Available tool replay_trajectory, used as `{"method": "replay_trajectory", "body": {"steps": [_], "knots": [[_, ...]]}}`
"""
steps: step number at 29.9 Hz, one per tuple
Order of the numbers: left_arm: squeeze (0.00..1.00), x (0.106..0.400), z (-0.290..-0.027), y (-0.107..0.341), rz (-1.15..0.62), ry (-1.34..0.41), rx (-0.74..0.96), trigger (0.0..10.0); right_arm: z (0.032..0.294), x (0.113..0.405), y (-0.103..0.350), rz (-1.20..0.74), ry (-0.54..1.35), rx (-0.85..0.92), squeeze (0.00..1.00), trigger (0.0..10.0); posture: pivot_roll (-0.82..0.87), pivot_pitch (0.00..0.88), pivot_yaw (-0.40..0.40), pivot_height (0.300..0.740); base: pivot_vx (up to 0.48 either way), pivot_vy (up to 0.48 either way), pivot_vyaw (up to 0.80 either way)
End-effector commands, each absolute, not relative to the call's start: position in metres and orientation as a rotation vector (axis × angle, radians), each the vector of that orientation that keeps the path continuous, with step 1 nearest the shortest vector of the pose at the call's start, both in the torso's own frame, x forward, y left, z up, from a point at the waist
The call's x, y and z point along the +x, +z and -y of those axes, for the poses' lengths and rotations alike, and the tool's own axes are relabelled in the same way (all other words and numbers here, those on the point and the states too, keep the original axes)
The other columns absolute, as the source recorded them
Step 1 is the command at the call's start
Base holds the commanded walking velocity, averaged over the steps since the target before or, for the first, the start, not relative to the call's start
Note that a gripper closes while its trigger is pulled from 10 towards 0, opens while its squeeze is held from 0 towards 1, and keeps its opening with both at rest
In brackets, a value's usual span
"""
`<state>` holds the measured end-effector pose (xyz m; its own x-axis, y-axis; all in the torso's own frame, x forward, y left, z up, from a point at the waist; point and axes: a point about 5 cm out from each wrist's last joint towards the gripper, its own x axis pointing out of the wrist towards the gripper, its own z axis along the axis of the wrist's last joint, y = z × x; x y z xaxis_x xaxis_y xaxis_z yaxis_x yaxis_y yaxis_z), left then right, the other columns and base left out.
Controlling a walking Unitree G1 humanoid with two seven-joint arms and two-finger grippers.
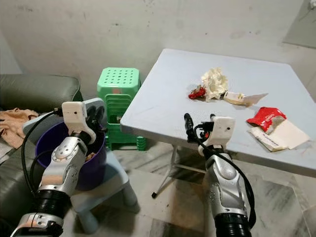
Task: Picking trash to rubbish bin
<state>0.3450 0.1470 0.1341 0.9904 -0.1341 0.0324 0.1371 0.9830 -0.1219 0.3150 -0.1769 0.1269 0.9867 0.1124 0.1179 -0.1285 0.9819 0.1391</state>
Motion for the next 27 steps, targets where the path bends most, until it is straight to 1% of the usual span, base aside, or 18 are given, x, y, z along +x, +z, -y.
{"method": "replay_trajectory", "body": {"steps": [1,16,19,27], "knots": [[0.00,0.3455,-0.1432,0.1376,0.032,-0.158,-0.115,10.0,0.1805,0.3156,0.1346,0.141,0.110,0.146,0.00,10.0,0.06,0.008,-0.001,0.740,0.000,0.000,0.00],[0.00,0.3452,-0.1406,0.1394,0.039,-0.180,-0.121,10.0,0.1810,0.3161,0.1357,0.146,0.113,0.141,0.00,10.0,0.07,0.015,-0.001,0.740,0.000,0.000,0.00],[0.00,0.3444,-0.1393,0.1406,0.046,-0.194,-0.125,10.0,0.1811,0.3169,0.1337,0.130,0.085,0.139,0.00,10.0,0.07,0.016,-0.003,0.740,0.000,0.000,0.00],[0.00,0.3446,-0.1392,0.1404,0.043,-0.199,-0.123,10.0,0.1778,0.3171,0.1353,0.141,0.110,0.140,0.00,10.0,0.07,0.016,-0.004,0.740,0.000,0.000,0.00]]}}
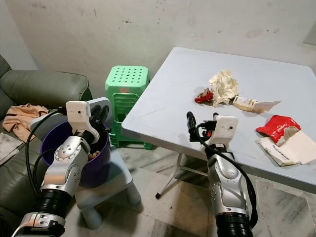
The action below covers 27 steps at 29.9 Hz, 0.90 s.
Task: Picking trash to rubbish bin
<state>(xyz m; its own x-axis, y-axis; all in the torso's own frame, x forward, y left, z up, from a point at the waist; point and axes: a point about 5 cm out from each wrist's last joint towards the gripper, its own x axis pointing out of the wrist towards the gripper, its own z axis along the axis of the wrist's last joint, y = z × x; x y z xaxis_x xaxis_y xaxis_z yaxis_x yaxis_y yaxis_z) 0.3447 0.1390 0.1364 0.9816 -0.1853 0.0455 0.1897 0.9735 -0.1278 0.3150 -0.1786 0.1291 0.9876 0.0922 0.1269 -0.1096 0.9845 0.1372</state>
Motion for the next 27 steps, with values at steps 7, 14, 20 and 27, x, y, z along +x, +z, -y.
{"method": "replay_trajectory", "body": {"steps": [7,14,20,27], "knots": [[0.00,0.3440,-0.1391,0.1433,0.060,-0.216,-0.136,10.0,0.1775,0.3183,0.1348,0.137,0.108,0.137,0.00,10.0,0.07,0.013,-0.004,0.740,0.000,-0.094,0.00],[0.00,0.3446,-0.1383,0.1421,0.050,-0.214,-0.118,10.0,0.1759,0.3175,0.1366,0.154,0.114,0.142,0.00,10.0,0.07,0.013,-0.003,0.740,0.000,-0.477,0.00],[0.00,0.3477,-0.1378,0.1399,0.016,-0.164,-0.109,10.0,0.1765,0.3178,0.1330,0.121,0.087,0.151,0.00,10.0,0.07,0.012,-0.006,0.740,0.000,0.000,0.00],[0.00,0.3482,-0.1364,0.1381,-0.005,-0.176,-0.121,10.0,0.1815,0.3213,0.1288,0.066,-0.005,0.136,0.00,10.0,0.07,0.010,-0.005,0.740,0.000,0.000,0.00]]}}
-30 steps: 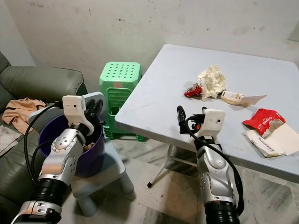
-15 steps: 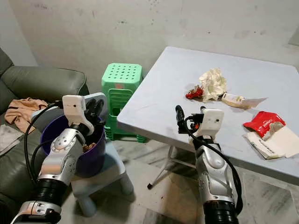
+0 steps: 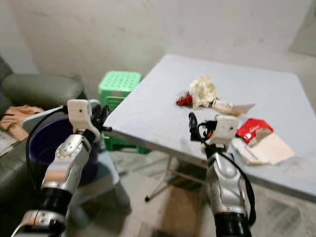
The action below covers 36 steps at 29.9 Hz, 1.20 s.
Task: Picking trash to rubbish bin
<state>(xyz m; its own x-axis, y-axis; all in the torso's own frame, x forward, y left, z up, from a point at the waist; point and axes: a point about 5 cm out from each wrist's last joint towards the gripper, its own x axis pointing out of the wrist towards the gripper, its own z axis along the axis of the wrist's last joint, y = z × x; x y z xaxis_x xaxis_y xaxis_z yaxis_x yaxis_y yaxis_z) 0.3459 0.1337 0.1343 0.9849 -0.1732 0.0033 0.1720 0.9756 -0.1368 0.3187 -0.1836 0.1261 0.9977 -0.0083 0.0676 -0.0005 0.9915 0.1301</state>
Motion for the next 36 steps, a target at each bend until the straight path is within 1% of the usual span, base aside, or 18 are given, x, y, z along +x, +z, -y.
{"method": "replay_trajectory", "body": {"steps": [1,11,29,36], "knots": [[0.00,0.3481,-0.1361,0.1381,-0.006,-0.177,-0.124,10.0,0.1814,0.3214,0.1281,0.061,-0.002,0.143,0.00,10.0,0.07,0.008,-0.005,0.740,0.000,0.000,0.00],[0.00,0.3469,-0.1353,0.1374,-0.011,-0.180,-0.164,10.0,0.1802,0.3185,0.1276,0.054,0.008,0.130,0.00,10.0,0.06,0.005,-0.008,0.740,0.000,0.000,0.00],[0.00,0.3449,-0.1311,0.1365,-0.016,-0.213,-0.145,10.0,0.1762,0.3162,0.1259,0.050,0.026,0.112,0.00,10.0,0.06,0.000,-0.006,0.740,0.291,0.000,0.00],[0.00,0.3451,-0.1297,0.1371,-0.016,-0.223,-0.136,10.0,0.1741,0.3149,0.1284,0.090,0.063,0.089,0.00,10.0,0.06,0.000,-0.002,0.740,0.292,0.000,0.00]]}}
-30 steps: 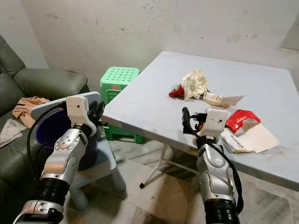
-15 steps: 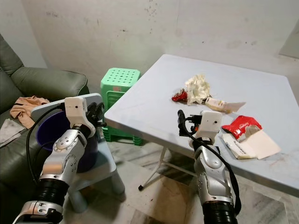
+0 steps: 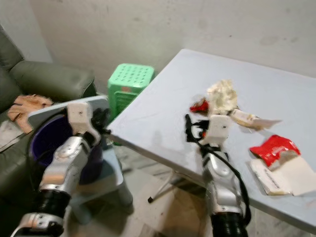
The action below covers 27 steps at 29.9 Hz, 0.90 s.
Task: Picking trash to rubbish bin
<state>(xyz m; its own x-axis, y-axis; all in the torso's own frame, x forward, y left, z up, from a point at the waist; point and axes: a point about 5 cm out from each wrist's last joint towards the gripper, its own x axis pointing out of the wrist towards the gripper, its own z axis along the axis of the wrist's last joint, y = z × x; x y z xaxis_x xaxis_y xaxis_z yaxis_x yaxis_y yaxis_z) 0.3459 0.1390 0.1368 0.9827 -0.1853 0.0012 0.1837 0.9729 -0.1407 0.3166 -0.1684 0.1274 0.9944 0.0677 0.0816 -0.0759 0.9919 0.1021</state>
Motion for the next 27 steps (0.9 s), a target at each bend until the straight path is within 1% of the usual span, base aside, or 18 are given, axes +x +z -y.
{"method": "replay_trajectory", "body": {"steps": [1,12,15,19,27], "knots": [[0.00,0.3452,-0.1296,0.1371,-0.016,-0.224,-0.135,10.0,0.1739,0.3146,0.1284,0.091,0.066,0.091,0.00,10.0,0.06,0.000,-0.002,0.740,0.292,0.000,0.00],[0.00,0.3446,-0.1279,0.1368,-0.024,-0.230,-0.127,10.0,0.1737,0.3139,0.1300,0.112,0.080,0.093,0.00,10.0,0.07,0.000,-0.002,0.740,0.290,0.000,0.00],[0.00,0.3443,-0.1271,0.1358,-0.029,-0.229,-0.104,10.0,0.1741,0.3142,0.1298,0.110,0.080,0.092,0.00,10.0,0.07,0.001,-0.003,0.740,0.000,0.000,0.00],[0.00,0.3426,-0.1256,0.1374,-0.011,-0.237,-0.116,10.0,0.1736,0.3141,0.1288,0.102,0.076,0.088,0.00,10.0,0.07,0.004,-0.006,0.740,0.000,0.000,0.00],[0.00,0.3409,-0.1264,0.1367,-0.014,-0.225,-0.109,10.0,0.1739,0.3130,0.1279,0.094,0.100,0.093,0.00,10.0,0.07,0.031,-0.013,0.740,0.000,0.000,0.00]]}}
